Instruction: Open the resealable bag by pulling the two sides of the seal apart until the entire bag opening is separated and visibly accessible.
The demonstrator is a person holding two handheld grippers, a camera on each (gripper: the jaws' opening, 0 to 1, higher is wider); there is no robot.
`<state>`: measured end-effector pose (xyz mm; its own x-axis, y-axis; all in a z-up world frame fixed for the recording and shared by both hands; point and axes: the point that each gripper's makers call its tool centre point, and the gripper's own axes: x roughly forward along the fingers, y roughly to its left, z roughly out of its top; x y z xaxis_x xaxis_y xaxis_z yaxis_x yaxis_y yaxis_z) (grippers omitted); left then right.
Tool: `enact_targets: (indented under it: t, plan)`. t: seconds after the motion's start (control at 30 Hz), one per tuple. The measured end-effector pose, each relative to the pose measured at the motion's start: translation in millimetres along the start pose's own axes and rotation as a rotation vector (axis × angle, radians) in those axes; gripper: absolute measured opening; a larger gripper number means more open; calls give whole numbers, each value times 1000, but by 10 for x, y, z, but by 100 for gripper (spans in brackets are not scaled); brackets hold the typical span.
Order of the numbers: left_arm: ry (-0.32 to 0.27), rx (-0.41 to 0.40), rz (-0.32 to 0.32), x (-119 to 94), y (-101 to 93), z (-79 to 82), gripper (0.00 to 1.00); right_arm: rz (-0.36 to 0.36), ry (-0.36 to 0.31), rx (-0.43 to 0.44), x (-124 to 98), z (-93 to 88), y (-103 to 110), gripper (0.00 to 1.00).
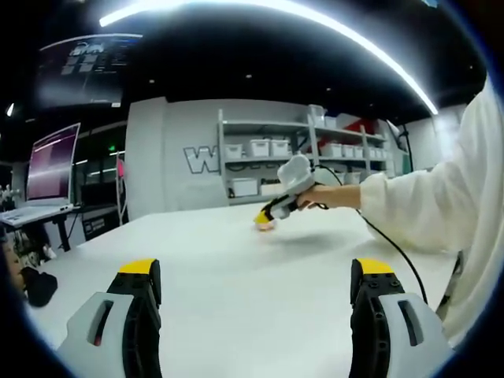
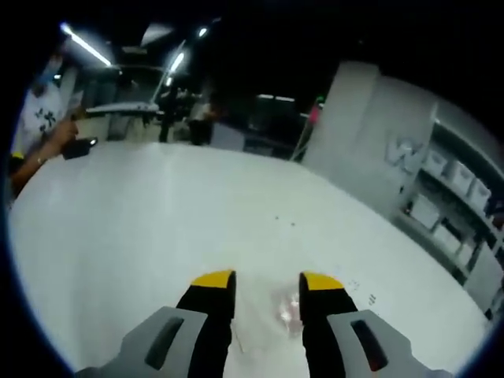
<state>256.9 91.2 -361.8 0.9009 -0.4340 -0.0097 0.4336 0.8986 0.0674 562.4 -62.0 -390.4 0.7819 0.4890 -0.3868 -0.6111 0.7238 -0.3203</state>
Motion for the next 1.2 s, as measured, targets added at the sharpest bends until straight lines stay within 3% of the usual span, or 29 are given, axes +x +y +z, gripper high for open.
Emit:
enact_targets:
  t: [0.17,0.27,0.37,0.53,0.57,0.73,1.03,1.2]
  plan:
    - [5,0,-2,8,-16,-19,99,-11,-5,-4,1,4,-22,35]
    - [3,1,-3,11,-24,-15,99,-35,-38,6,0,40,-92,51]
    - [3,2,-1,13,-23,-14,99,-76,-98,30,-1,124,-177,74]
    - [8,1,0,14,-20,-30,99,-119,-142,39,-26,201,-279,92]
    - [8,0,0,15,-22,-30,99,-139,-162,44,-40,229,-328,100]
    - [9,-1,-2,17,-31,-32,99,-180,-200,29,-104,291,-421,100]
    - [6,2,-12,40,-70,-6,99,-164,-151,-24,-209,217,-336,100]
    - [3,10,-18,32,-103,25,99,-169,-167,-37,-303,265,-338,100]
